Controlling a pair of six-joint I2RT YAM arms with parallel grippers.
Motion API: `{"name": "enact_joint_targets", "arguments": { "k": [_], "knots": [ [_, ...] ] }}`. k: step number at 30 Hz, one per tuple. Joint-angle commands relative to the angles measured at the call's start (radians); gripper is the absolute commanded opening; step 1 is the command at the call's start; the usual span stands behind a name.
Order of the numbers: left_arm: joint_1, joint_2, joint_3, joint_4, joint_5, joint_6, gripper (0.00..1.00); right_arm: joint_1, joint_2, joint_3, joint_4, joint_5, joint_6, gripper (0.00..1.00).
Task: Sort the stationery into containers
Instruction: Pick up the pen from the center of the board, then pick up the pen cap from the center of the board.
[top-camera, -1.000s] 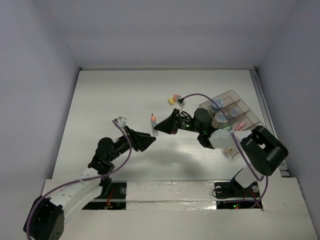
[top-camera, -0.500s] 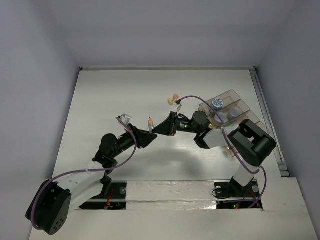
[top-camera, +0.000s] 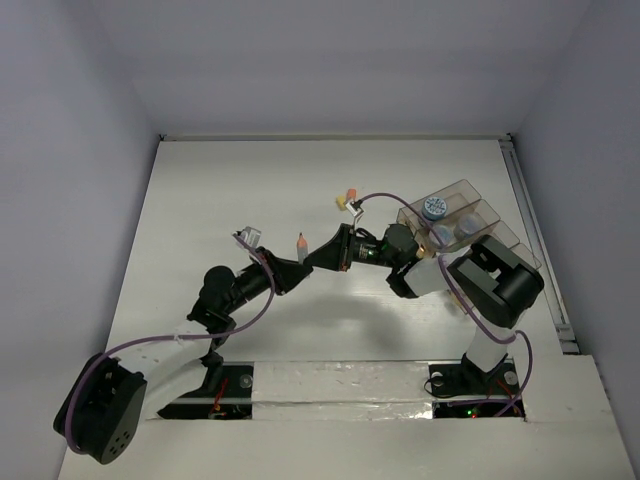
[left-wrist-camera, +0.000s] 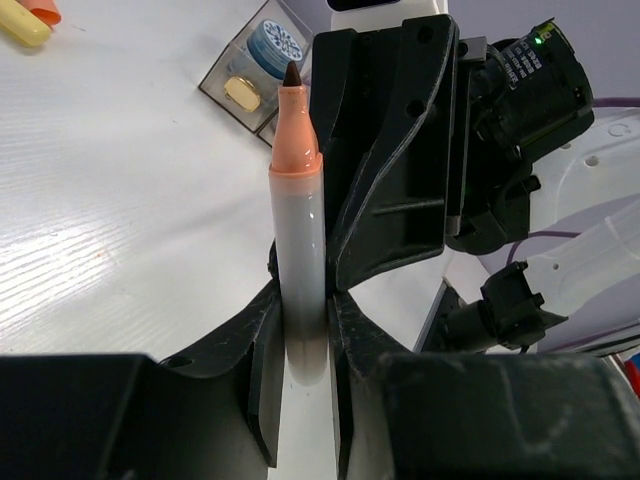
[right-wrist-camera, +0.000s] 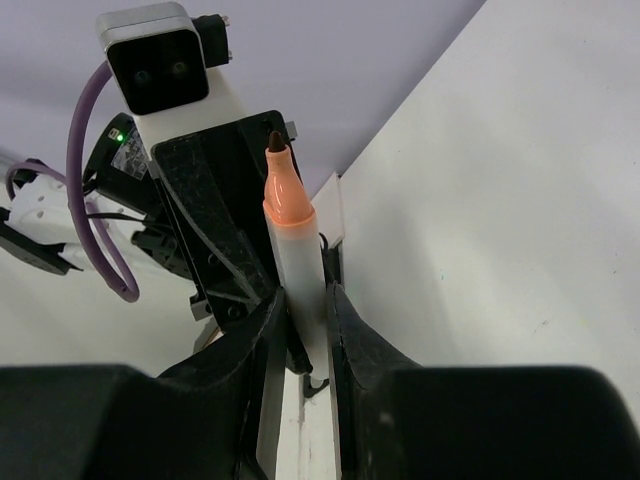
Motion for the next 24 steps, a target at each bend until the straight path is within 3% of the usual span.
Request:
{"name": "enact_joint_targets", "arguments": {
  "k": [1,2,5,6,11,14,15,16,19,24],
  "knots": [
    [-0.006,-0.034,0.029,0.053,0.02,0.031,0.0,0.016,-0.026,0.024,0.03,0.046,-0.008,0.2],
    [-0.006,-0.043,0.029,0.023,0.009,0.044,0.0,0.005,-0.048,0.019,-0.014,0.058,-0.02,0.47],
    [-0.006,-0.081,0.037,-0.029,-0.025,0.071,0.0,-0.03,-0.098,0.019,-0.15,0.129,-0.093,0.79],
    [-0.006,-0.098,0.04,-0.063,-0.033,0.09,0.0,-0.041,-0.14,0.028,-0.28,0.153,-0.147,0.82],
    [-0.006,-0.135,0.052,-0.135,-0.083,0.133,0.0,-0.085,-0.232,0.051,-0.542,0.366,-0.27,0.9],
    [-0.006,-0.14,0.051,-0.151,-0.103,0.151,0.0,-0.095,-0.261,0.134,-0.753,0.575,-0.392,0.89],
    [-0.006,-0.136,0.048,-0.154,-0.106,0.157,0.0,-0.095,-0.254,0.177,-0.913,0.642,-0.46,0.88],
    [-0.006,-0.133,0.045,-0.154,-0.114,0.165,0.0,-0.095,-0.24,0.223,-0.982,0.775,-0.501,0.87],
    [-0.006,-0.118,0.028,-0.146,-0.131,0.174,0.0,-0.095,-0.134,0.404,-1.2,0.984,-0.606,0.86],
    [-0.006,-0.11,0.026,-0.151,-0.123,0.174,0.0,-0.116,0.079,0.676,-1.379,1.12,-0.67,0.74]
  ]
}}
